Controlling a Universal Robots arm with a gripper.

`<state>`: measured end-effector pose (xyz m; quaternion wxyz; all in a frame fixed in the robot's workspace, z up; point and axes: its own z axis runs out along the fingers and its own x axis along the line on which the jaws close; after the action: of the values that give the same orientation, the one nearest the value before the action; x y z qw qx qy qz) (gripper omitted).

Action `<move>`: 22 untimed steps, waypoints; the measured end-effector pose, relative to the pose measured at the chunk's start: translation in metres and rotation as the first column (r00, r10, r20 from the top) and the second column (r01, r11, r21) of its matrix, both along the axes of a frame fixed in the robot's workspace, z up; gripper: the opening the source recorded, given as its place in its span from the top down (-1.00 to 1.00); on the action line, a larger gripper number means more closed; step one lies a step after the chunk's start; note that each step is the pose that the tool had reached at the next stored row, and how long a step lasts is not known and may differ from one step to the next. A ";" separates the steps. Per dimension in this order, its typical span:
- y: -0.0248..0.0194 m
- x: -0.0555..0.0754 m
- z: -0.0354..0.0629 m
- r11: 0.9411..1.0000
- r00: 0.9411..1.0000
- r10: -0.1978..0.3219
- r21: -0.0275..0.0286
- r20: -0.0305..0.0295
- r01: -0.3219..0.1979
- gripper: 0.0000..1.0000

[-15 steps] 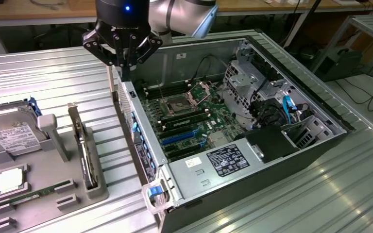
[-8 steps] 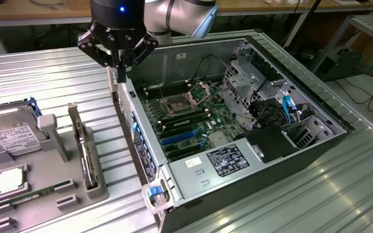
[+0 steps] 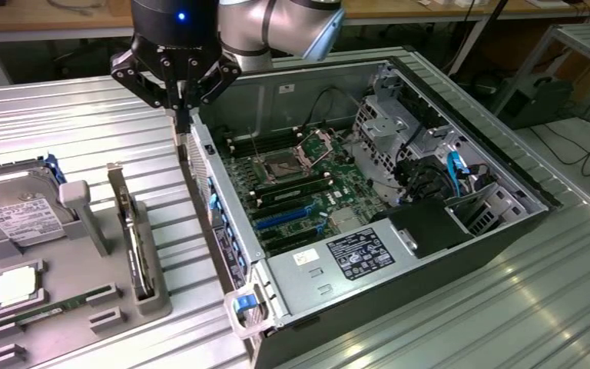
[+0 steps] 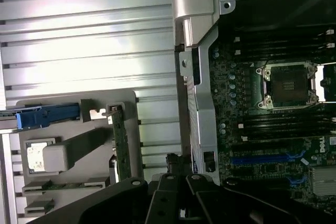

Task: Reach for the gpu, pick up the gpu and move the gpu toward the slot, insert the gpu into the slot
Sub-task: 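Reach for the gpu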

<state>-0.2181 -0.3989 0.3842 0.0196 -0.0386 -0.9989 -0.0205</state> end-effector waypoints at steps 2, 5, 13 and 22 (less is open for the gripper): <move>0.0000 -0.002 -0.0002 1.000 1.000 0.000 0.000 -0.002 0.000 0.79; 0.0000 -0.005 -0.0006 1.000 1.000 0.000 0.000 -0.006 0.000 0.79; 0.0000 -0.014 -0.0017 1.000 1.000 0.000 0.000 -0.018 0.000 0.79; 0.0000 -0.022 -0.0027 1.000 1.000 0.000 0.000 -0.029 0.000 0.79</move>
<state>-0.2401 -0.3990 0.3814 0.0343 -0.0388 -0.9985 -0.0199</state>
